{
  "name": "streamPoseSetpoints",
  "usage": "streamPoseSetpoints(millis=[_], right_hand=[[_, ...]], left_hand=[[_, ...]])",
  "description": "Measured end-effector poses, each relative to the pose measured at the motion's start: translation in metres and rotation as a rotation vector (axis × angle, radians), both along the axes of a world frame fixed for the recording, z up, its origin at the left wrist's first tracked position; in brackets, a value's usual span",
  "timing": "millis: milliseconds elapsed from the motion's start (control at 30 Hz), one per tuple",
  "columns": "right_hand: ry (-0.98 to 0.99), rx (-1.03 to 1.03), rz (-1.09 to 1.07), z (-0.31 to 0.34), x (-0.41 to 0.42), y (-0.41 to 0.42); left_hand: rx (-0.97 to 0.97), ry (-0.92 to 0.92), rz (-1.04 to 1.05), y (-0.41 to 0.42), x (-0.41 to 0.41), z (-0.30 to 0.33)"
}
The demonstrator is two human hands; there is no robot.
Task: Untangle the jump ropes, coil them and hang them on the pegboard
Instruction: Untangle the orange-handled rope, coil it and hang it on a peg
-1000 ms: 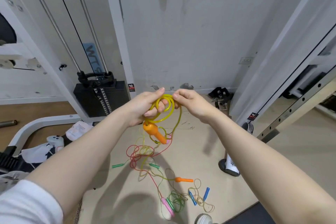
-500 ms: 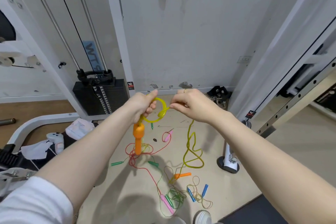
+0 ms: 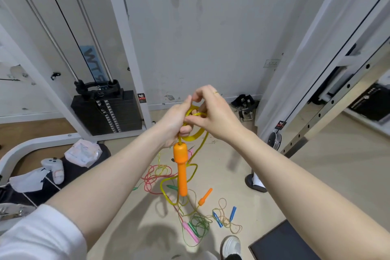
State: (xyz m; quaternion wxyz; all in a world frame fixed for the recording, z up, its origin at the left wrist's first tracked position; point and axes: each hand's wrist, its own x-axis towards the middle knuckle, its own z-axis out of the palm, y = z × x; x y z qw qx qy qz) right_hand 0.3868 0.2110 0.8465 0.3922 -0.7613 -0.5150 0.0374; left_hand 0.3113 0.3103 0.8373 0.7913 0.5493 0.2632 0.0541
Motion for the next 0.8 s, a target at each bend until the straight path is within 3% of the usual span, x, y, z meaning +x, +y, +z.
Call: streamPoseSetpoints(millis=[133, 167, 267, 367, 433, 533, 600, 700, 800], right_hand=[[0.019, 0.044, -0.108, -0.018, 0.015, -0.008], [0.123, 0.016, -0.104, -0.021, 0.019, -0.01], [0.714, -0.202, 0.09, -0.027, 0.019, -0.013], [0.854, -0.359, 0.215, -0.039, 0.004, -0.007], [0.74, -0.247, 0.097, -0.041, -0.002, 0.001], [0.375, 0.016, -0.182, -0.034, 0.007, 0.008], [0.21, 0.038, -0.167, -0.021, 0.014, 0.011], [0.054, -0.049, -0.124, -0.007, 0.019, 0.018], [0.076, -0.095, -0.19, -0.007, 0.021, 0.029]], left_hand=[[-0.018, 0.044, -0.13, 0.01, -0.008, 0.004], [-0.073, 0.031, -0.153, 0.014, -0.011, 0.004], [-0.286, -0.112, -0.126, 0.023, -0.017, 0.003], [-0.303, -0.24, -0.065, 0.028, -0.016, 0.003], [-0.222, -0.238, -0.01, 0.034, -0.019, 0.0], [-0.021, -0.116, 0.019, 0.049, -0.027, -0.006], [0.049, -0.008, -0.004, 0.054, -0.032, -0.009], [-0.123, 0.019, -0.053, 0.05, -0.037, -0.007], [-0.359, -0.165, -0.072, 0.046, -0.04, 0.007]])
